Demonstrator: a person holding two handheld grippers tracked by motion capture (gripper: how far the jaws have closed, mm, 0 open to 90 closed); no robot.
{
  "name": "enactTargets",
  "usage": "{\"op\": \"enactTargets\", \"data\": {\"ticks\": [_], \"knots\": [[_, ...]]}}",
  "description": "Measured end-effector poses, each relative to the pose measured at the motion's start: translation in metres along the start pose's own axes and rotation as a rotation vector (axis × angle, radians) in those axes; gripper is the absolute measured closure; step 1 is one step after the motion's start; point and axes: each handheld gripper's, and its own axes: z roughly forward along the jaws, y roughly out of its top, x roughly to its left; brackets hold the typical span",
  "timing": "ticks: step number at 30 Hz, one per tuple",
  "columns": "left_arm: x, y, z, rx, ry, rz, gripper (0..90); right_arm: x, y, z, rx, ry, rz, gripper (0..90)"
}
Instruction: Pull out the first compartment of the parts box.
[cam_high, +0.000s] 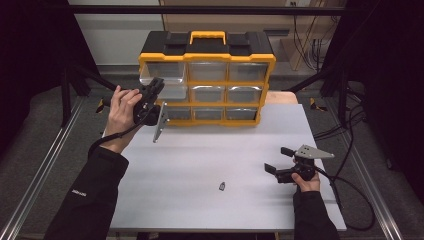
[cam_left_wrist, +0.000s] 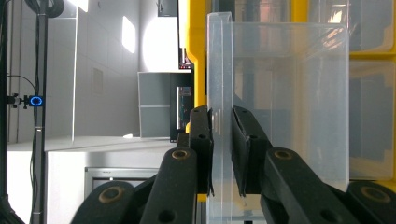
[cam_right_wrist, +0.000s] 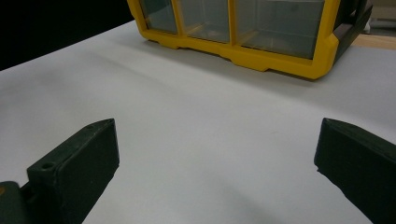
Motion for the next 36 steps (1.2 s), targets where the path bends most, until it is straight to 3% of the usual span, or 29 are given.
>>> {"op": "enactTargets", "data": {"ticks": [36], "knots": [[0.0001, 0.0035, -0.01, 0.006, -0.012, -0.005, 78.4, 0.0004, 0.0003, 0.0, -0.001, 0.001, -0.001, 0.5]]}}
